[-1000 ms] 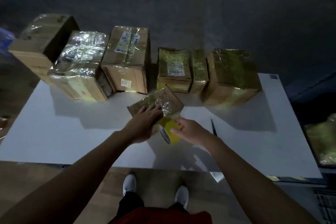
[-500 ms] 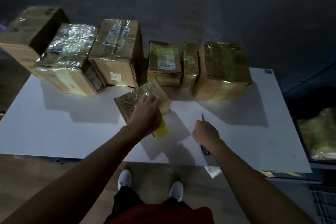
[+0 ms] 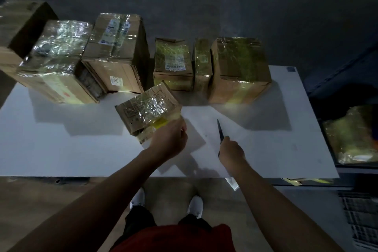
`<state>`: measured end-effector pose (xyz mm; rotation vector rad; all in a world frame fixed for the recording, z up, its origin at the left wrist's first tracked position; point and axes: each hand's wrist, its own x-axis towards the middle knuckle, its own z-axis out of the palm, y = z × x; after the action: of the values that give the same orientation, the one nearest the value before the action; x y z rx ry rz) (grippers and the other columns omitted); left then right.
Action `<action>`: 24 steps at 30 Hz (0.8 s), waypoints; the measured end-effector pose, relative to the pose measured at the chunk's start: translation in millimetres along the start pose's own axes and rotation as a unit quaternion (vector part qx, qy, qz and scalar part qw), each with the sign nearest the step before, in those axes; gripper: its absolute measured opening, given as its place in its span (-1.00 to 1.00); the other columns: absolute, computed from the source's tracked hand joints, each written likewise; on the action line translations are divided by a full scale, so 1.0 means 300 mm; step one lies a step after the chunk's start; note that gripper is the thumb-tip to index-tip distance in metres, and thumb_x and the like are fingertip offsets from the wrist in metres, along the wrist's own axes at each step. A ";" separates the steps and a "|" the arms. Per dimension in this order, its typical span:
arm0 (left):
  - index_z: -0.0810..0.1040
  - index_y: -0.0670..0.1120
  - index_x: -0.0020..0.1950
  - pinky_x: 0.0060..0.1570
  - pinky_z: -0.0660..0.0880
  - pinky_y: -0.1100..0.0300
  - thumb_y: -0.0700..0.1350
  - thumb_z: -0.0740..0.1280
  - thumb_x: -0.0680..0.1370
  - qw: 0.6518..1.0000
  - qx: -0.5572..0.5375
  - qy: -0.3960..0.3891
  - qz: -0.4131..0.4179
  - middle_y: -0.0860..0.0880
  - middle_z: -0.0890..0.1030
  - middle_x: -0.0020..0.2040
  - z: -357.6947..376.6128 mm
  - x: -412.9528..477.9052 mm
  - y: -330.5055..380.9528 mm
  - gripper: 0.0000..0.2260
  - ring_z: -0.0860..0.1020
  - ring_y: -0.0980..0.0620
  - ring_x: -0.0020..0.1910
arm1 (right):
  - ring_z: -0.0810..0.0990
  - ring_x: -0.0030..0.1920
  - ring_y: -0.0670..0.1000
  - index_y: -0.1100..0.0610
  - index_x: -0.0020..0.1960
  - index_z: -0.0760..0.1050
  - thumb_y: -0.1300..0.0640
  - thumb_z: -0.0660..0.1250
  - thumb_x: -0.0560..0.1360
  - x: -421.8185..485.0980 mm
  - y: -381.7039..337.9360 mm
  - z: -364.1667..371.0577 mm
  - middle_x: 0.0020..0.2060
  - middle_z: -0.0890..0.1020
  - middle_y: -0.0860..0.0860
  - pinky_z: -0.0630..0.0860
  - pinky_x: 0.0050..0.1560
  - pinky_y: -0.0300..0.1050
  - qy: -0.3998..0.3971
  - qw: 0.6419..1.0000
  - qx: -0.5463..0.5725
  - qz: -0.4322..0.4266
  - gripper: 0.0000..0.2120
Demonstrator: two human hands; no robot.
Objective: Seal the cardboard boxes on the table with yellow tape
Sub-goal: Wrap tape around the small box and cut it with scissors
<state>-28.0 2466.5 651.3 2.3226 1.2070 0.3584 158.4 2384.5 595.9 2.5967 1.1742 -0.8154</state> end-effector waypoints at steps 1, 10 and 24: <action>0.50 -0.13 -0.04 -0.30 0.29 0.16 -0.22 0.26 0.52 1.000 -0.008 -0.008 -0.003 -0.08 0.58 -0.12 0.006 0.001 0.007 -0.94 0.51 -0.08 -0.20 | 0.54 0.18 0.19 0.24 0.33 0.28 0.29 0.16 0.58 0.000 -0.001 0.001 0.21 0.51 0.23 0.50 0.10 0.02 -0.002 1.000 -0.001 0.002 -0.68; 0.52 -0.13 0.02 -0.22 0.44 0.13 -0.21 0.25 0.55 0.999 -0.032 -0.021 -0.007 -0.07 0.60 -0.05 0.025 0.030 0.054 -0.90 0.55 -0.08 -0.11 | 0.64 -0.05 0.14 0.32 0.11 0.50 0.12 0.30 0.53 0.004 -0.017 -0.027 -0.11 0.62 0.14 0.51 -0.19 -0.15 -0.050 0.988 0.135 -0.056 -0.72; 0.44 -0.13 -0.05 -0.26 0.46 0.07 -0.09 0.28 0.53 0.938 -0.153 0.075 -0.301 -0.05 0.56 -0.23 -0.035 -0.107 -0.121 -0.89 0.53 -0.09 -0.23 | 0.62 -0.12 0.17 0.09 0.13 0.44 0.32 0.29 0.47 0.018 -0.175 -0.202 -0.13 0.64 0.21 0.57 -0.08 0.03 -0.135 0.894 0.322 -0.280 -0.73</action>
<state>-76.2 2461.1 640.4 1.5872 1.7216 0.4626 147.4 2445.6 646.8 2.4407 1.8357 -1.8983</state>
